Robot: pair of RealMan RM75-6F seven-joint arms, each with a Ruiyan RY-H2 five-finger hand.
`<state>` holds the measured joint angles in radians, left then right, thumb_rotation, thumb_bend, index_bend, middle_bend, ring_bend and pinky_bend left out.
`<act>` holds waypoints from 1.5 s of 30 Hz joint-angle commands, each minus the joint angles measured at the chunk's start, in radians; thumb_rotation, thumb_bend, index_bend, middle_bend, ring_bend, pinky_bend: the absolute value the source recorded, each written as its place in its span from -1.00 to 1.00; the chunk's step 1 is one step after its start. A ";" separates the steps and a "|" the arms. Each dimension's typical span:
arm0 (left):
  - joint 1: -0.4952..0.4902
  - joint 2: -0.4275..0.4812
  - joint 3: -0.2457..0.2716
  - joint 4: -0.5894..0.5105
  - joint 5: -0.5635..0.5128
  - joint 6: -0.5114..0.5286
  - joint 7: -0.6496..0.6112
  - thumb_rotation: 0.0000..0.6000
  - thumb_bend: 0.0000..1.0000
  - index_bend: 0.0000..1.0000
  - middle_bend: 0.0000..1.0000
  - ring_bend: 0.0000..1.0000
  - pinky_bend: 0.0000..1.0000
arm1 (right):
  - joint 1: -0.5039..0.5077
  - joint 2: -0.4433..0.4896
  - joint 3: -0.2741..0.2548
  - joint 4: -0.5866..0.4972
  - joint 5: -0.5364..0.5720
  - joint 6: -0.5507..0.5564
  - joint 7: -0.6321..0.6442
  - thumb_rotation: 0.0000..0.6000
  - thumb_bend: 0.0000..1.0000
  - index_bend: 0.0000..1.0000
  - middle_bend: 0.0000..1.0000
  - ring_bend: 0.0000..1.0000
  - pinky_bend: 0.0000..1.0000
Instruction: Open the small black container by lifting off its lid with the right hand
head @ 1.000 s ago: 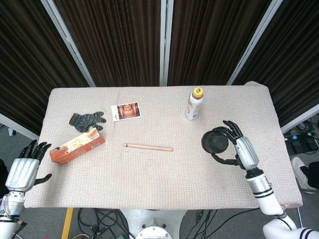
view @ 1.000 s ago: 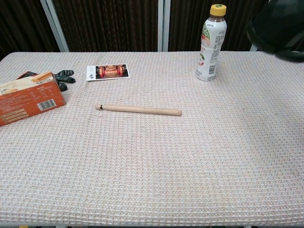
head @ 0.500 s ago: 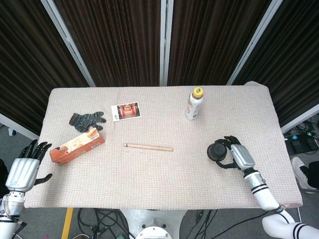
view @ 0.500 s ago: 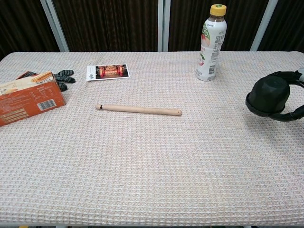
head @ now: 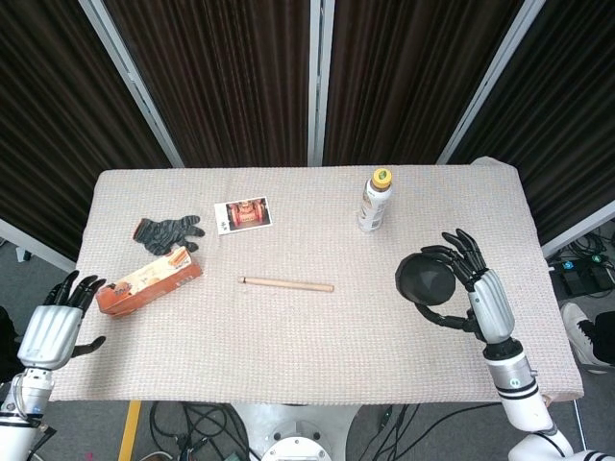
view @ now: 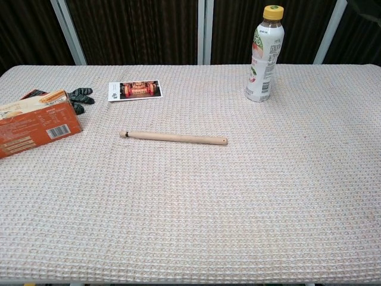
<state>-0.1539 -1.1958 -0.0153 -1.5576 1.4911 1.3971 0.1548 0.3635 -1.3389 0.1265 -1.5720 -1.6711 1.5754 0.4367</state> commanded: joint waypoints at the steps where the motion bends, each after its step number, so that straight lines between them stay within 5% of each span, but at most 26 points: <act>1: 0.003 0.002 0.001 0.001 0.000 0.005 -0.003 1.00 -0.75 -0.72 -0.79 -1.00 -0.65 | 0.015 -0.105 -0.048 0.217 0.205 -0.367 -0.078 1.00 -0.61 -0.29 -0.12 -0.82 -1.00; 7: 0.010 0.013 0.001 0.003 -0.008 0.008 -0.016 1.00 -0.75 -0.72 -0.79 -1.00 -0.65 | 0.029 -0.200 -0.070 0.363 0.272 -0.495 -0.069 1.00 -0.61 -0.29 -0.13 -0.82 -1.00; 15: 0.006 0.000 0.005 0.015 -0.005 -0.004 -0.022 1.00 -0.75 -0.72 -0.79 -1.00 -0.65 | 0.006 -0.123 -0.039 0.277 0.249 -0.407 -0.041 1.00 -0.60 -0.29 -0.13 -0.82 -1.00; 21: 0.005 -0.003 0.005 0.024 -0.008 -0.007 -0.030 1.00 -0.75 -0.72 -0.79 -1.00 -0.65 | 0.011 -0.121 -0.043 0.262 0.266 -0.449 -0.045 1.00 -0.60 -0.29 -0.13 -0.82 -1.00; 31: 0.007 0.010 -0.001 0.026 -0.026 -0.015 -0.052 1.00 -0.75 -0.72 -0.79 -1.00 -0.65 | 0.236 -0.327 0.033 0.154 0.182 -0.609 -0.059 1.00 -0.58 -0.28 -0.12 -0.82 -1.00; 40: -0.015 -0.017 -0.001 0.067 -0.036 -0.061 -0.073 1.00 -0.76 -0.72 -0.79 -1.00 -0.65 | 0.015 -0.064 -0.009 0.210 0.291 -0.415 -0.049 1.00 -0.58 -0.27 -0.12 -0.82 -1.00; 45: -0.011 -0.027 0.004 0.059 -0.019 -0.042 -0.063 1.00 -0.75 -0.72 -0.79 -1.00 -0.65 | 0.088 -0.108 -0.017 0.192 0.220 -0.477 -0.076 1.00 -0.58 -0.26 -0.11 -0.82 -1.00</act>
<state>-0.1664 -1.2215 -0.0130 -1.4955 1.4675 1.3501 0.0877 0.4003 -1.3954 0.1223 -1.3815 -1.4107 1.1232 0.3899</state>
